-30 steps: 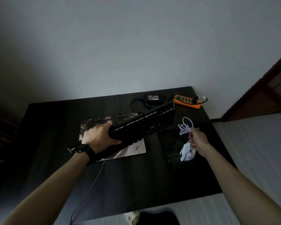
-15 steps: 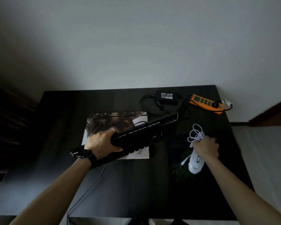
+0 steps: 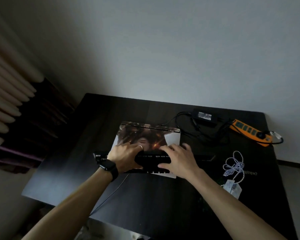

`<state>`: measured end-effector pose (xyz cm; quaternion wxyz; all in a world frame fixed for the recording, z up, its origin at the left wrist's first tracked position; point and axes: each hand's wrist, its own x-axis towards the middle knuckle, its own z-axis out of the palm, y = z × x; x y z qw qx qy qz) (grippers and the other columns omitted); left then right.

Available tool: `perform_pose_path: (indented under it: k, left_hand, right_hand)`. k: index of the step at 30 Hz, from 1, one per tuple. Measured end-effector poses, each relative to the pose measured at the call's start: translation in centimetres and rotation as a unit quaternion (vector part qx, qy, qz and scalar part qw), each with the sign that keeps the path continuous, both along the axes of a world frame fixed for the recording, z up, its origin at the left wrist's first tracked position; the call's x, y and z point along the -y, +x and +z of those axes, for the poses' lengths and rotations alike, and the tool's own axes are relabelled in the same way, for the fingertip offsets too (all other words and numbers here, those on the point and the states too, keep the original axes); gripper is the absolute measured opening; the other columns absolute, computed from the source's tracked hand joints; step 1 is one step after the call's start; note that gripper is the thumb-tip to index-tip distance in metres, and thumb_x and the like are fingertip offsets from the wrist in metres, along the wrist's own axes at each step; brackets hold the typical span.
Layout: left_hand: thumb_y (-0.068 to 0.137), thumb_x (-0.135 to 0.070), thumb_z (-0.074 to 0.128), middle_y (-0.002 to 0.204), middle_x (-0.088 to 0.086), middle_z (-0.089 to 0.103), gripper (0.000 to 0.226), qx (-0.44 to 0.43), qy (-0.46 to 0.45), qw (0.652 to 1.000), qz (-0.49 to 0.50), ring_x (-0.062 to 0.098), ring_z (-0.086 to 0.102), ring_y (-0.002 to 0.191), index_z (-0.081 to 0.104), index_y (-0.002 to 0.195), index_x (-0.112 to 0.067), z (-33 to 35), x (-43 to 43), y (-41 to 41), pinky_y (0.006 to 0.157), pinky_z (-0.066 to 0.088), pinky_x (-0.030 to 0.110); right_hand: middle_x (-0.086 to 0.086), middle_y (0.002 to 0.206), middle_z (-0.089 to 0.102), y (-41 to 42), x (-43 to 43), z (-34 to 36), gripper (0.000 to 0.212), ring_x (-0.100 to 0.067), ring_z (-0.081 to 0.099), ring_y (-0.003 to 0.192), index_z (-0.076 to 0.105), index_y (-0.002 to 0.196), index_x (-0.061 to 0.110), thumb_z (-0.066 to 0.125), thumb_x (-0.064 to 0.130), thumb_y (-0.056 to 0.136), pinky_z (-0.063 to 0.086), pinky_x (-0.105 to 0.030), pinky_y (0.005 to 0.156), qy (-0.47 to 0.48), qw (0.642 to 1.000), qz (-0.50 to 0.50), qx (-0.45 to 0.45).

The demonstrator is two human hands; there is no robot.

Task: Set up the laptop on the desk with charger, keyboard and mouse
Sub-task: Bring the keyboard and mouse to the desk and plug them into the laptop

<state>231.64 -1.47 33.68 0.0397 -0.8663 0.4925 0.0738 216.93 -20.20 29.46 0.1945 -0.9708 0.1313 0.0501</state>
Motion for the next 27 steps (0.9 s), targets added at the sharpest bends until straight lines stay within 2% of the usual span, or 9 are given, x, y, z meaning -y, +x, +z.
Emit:
perform_pose_path:
  k: [2,5,8,11,14,16,20,24,27]
  left_hand:
    - [0.072,-0.063,0.069,0.109,-0.013,0.063,0.057,0.014,-0.025,1.000,-0.007,0.016,0.061,0.102,0.055,0.120,-0.036,-1.0,-1.4,0.7,0.068,0.051,0.033]
    - [0.062,-0.061,0.078,0.092,-0.010,0.065,0.059,0.051,-0.070,0.996,-0.039,0.018,0.065,0.087,0.061,0.111,-0.032,-2.5,-2.9,2.2,0.061,0.051,0.031]
    - [0.053,-0.055,0.085,0.100,-0.006,0.066,0.070,0.123,-0.162,0.977,-0.059,0.020,0.059,0.097,0.059,0.113,-0.031,-3.2,-4.4,3.2,0.081,0.044,0.036]
    - [0.067,-0.048,0.075,0.143,0.006,0.047,0.077,0.110,-0.276,0.947,0.120,0.028,0.040,0.130,0.046,0.137,-0.032,-4.1,-6.6,2.1,0.101,0.030,0.046]
    - [0.077,-0.042,0.074,0.153,0.007,0.027,0.083,-0.036,-0.356,0.857,0.370,0.030,0.030,0.138,0.031,0.145,-0.025,-6.0,-8.7,0.1,0.108,0.028,0.049]
    - [0.077,-0.042,0.074,0.152,0.007,0.029,0.089,-0.148,-0.303,0.852,0.400,0.030,0.033,0.137,0.025,0.148,-0.023,-7.7,-9.7,-0.1,0.107,0.034,0.047]
    - [0.077,-0.047,0.071,0.147,0.007,0.038,0.100,-0.307,-0.091,0.871,0.373,0.032,0.038,0.134,0.012,0.154,-0.023,-11.8,-10.8,0.5,0.105,0.039,0.044]
    - [0.087,-0.052,0.055,0.124,0.011,0.060,0.051,-0.380,0.044,0.859,0.339,0.033,0.057,0.114,0.050,0.127,-0.020,-16.4,-12.5,1.5,0.094,0.049,0.042]
    - [0.098,-0.048,0.042,0.109,0.008,0.068,0.031,-0.404,0.031,0.859,0.312,0.027,0.063,0.097,0.060,0.097,-0.022,-17.8,-14.2,1.5,0.085,0.051,0.037]
  right_hand:
    - [0.006,0.120,0.062,0.6,-0.6,0.3,0.057,-0.019,0.062,0.107,0.051,0.134,0.034,0.066,0.059,0.085,0.048,-0.036,0.090,0.043,0.999,0.006,0.014]
    - [0.015,0.115,0.060,1.1,-2.0,0.2,0.048,-0.012,0.061,0.103,0.056,0.124,0.037,0.068,0.058,0.083,0.052,-0.031,0.076,0.063,0.997,-0.018,0.026]
    - [0.017,0.111,0.060,2.1,-3.5,0.6,0.045,-0.010,0.061,0.102,0.057,0.120,0.038,0.067,0.060,0.082,0.051,-0.030,0.074,0.036,0.997,-0.047,0.051]
    - [0.016,0.119,0.062,3.2,-4.1,2.0,0.050,-0.014,0.062,0.109,0.057,0.125,0.037,0.065,0.062,0.083,0.049,-0.032,0.076,0.028,0.993,-0.102,0.046]
    - [0.014,0.125,0.063,3.9,-4.2,2.7,0.055,-0.018,0.063,0.112,0.057,0.126,0.037,0.065,0.067,0.080,0.050,-0.034,0.083,0.041,0.982,-0.178,0.035]
    - [0.014,0.123,0.065,4.3,-4.5,3.1,0.053,-0.017,0.063,0.112,0.059,0.122,0.038,0.066,0.067,0.078,0.051,-0.035,0.085,0.049,0.972,-0.224,0.050]
    - [0.013,0.112,0.066,4.0,-4.9,4.2,0.043,-0.019,0.064,0.107,0.062,0.112,0.038,0.070,0.063,0.078,0.049,-0.034,0.079,0.054,0.954,-0.287,0.074]
    - [0.014,0.113,0.065,2.2,-5.1,4.8,0.043,-0.018,0.062,0.109,0.062,0.111,0.037,0.072,0.061,0.077,0.049,-0.036,0.082,0.057,0.938,-0.330,0.088]
    - [0.012,0.116,0.065,0.8,-4.9,4.6,0.046,-0.020,0.061,0.112,0.061,0.114,0.035,0.071,0.063,0.078,0.049,-0.040,0.087,0.039,0.929,-0.360,0.073]
